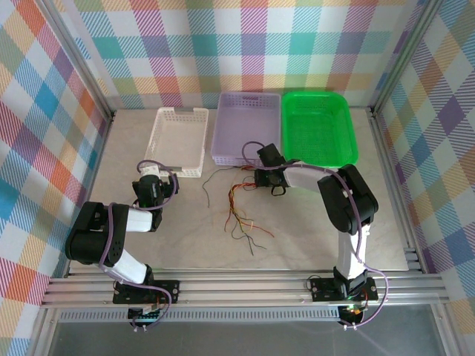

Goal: Untangle the cables

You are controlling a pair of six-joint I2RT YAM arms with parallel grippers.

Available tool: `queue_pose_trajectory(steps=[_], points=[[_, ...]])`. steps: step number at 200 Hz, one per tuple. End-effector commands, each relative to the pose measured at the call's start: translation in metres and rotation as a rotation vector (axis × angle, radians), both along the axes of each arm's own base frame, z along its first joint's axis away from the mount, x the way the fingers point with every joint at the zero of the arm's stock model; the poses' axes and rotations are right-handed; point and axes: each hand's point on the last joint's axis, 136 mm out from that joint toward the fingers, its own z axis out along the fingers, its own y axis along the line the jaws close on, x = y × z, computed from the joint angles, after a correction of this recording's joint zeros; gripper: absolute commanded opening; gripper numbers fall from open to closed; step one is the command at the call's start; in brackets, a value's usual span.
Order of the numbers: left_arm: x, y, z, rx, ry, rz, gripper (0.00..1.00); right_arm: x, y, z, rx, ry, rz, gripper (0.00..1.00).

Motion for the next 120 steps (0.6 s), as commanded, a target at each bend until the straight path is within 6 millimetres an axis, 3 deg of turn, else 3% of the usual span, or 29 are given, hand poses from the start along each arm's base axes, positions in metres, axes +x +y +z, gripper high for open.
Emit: queue_pose_trajectory(steps=[1, 99, 120], points=[[0.006, -0.001, 0.011, -0.008, -0.043, 0.002, 1.00, 0.004, 0.007, -0.004, 0.033, 0.005, 0.002, 0.48], [0.003, 0.002, 0.019, -0.011, -0.061, 0.020, 1.00, -0.012, 0.019, 0.000, 0.125, 0.028, 0.051, 0.00], [0.001, 0.000, 0.023, -0.008, -0.078, 0.006, 1.00, -0.016, 0.019, 0.007, 0.133, 0.017, 0.055, 0.00]])
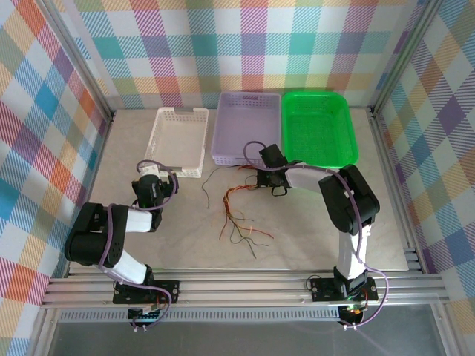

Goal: Untangle the cables

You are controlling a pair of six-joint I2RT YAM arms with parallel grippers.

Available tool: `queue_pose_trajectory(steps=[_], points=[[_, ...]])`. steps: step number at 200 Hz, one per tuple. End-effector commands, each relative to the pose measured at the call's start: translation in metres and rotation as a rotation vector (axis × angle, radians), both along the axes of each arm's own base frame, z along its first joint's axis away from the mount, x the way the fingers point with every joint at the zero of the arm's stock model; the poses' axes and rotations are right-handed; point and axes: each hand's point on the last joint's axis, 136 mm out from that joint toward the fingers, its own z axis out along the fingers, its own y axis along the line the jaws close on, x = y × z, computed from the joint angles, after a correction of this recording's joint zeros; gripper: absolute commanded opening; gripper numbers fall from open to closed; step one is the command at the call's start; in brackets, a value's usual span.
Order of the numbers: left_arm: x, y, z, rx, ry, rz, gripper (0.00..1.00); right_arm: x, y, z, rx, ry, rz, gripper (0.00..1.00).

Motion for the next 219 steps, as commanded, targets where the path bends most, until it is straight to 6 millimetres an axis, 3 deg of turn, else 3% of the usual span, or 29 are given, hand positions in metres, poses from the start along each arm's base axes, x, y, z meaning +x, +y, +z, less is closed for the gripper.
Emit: queue_pose_trajectory(steps=[1, 32, 53, 104, 151, 219], points=[[0.000, -0.001, 0.019, -0.007, -0.064, 0.001, 1.00, -0.012, 0.011, 0.008, 0.061, 0.009, 0.030, 0.00], [0.002, 0.015, 0.031, -0.003, 0.030, 0.111, 1.00, -0.015, 0.013, 0.028, 0.085, -0.033, 0.052, 0.00], [0.002, 0.009, 0.038, -0.027, 0.060, 0.089, 1.00, -0.016, 0.020, 0.045, 0.112, -0.066, 0.084, 0.00], [-0.032, 0.021, 0.080, -0.211, 0.006, 0.237, 1.00, -0.023, 0.031, 0.086, 0.149, -0.148, 0.130, 0.00], [-0.050, -0.012, 0.119, -0.537, 0.086, 0.210, 1.00, -0.033, 0.038, 0.128, 0.213, -0.209, 0.182, 0.00], [-0.085, -0.080, 0.131, -0.925, 0.096, -0.082, 1.00, -0.056, 0.048, 0.188, 0.336, -0.283, 0.275, 0.00]])
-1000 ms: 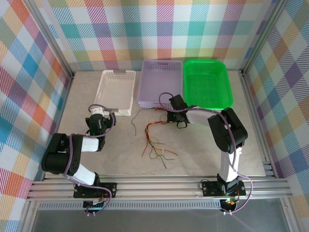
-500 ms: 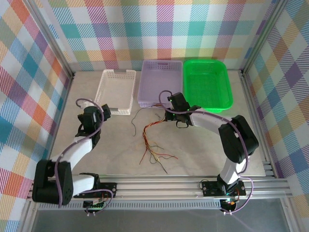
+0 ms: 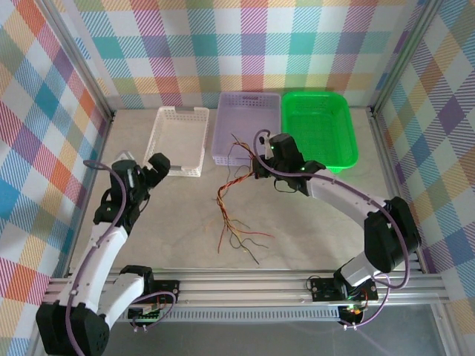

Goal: Untangle the cables

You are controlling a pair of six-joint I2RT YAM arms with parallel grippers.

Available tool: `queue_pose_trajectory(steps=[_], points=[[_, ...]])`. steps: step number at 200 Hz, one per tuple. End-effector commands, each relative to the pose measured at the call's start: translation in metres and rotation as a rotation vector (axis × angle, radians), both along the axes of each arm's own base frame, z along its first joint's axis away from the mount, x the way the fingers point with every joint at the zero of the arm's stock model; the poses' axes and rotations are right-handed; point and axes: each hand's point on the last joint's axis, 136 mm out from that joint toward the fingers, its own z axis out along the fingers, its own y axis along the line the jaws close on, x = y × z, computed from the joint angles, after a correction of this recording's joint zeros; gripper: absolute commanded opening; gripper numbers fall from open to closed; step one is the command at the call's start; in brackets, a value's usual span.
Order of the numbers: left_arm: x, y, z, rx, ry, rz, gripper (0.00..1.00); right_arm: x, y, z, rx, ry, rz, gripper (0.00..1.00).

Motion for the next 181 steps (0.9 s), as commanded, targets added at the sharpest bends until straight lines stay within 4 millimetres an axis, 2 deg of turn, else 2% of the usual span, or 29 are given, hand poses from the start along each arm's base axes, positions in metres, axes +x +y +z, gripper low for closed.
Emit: queue_pose_trajectory(steps=[1, 44, 77, 111, 139, 181], points=[[-0.016, -0.038, -0.012, -0.193, 0.011, -0.153, 1.00, -0.015, 0.010, 0.027, 0.061, -0.036, 0.084, 0.00], [-0.042, -0.081, -0.009, -0.371, -0.096, -0.344, 0.99, -0.025, 0.014, 0.069, 0.111, -0.076, 0.136, 0.00], [-0.063, -0.109, -0.004, -0.365, -0.148, -0.466, 0.84, -0.028, 0.023, 0.096, 0.145, -0.084, 0.189, 0.00], [-0.082, -0.136, 0.009, -0.334, -0.206, -0.568, 0.76, -0.029, 0.035, 0.105, 0.177, -0.041, 0.233, 0.00], [-0.093, -0.157, 0.011, -0.311, -0.216, -0.656, 0.67, -0.025, 0.042, 0.109, 0.208, 0.015, 0.263, 0.00], [-0.094, -0.168, 0.003, -0.246, -0.198, -0.701, 0.61, -0.034, 0.057, 0.119, 0.264, 0.088, 0.355, 0.00]])
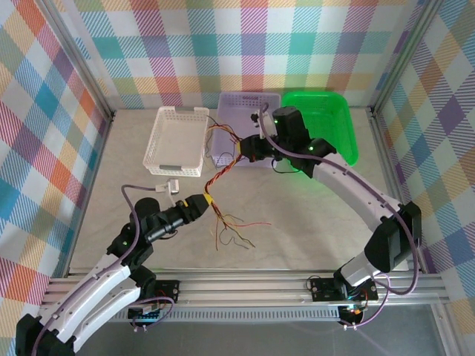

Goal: Untangle the cables

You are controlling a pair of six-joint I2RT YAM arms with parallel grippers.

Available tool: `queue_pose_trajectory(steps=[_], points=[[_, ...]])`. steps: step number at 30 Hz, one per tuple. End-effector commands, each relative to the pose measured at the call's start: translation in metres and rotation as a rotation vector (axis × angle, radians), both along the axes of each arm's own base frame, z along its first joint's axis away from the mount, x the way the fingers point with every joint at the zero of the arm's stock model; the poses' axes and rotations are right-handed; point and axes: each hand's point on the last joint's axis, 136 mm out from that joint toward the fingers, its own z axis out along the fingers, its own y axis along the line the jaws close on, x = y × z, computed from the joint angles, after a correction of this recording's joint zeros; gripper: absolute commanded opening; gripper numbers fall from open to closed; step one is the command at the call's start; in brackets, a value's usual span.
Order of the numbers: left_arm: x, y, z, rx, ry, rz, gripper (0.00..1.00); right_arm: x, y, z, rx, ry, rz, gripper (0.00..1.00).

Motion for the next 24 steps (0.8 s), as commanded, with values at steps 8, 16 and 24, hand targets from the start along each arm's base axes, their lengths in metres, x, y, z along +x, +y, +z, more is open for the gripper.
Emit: queue_pose_trajectory(steps=[8, 16, 24], points=[[0.008, -0.006, 0.014, 0.043, -0.088, -0.007, 0.52, -0.022, 0.018, 0.015, 0.094, 0.109, 0.145, 0.00], [0.007, -0.012, 0.021, 0.017, -0.098, -0.025, 0.27, -0.026, 0.024, 0.008, 0.108, 0.164, 0.186, 0.00], [0.004, -0.009, 0.033, -0.001, -0.119, -0.018, 0.00, -0.023, 0.025, -0.001, 0.098, 0.188, 0.181, 0.00]])
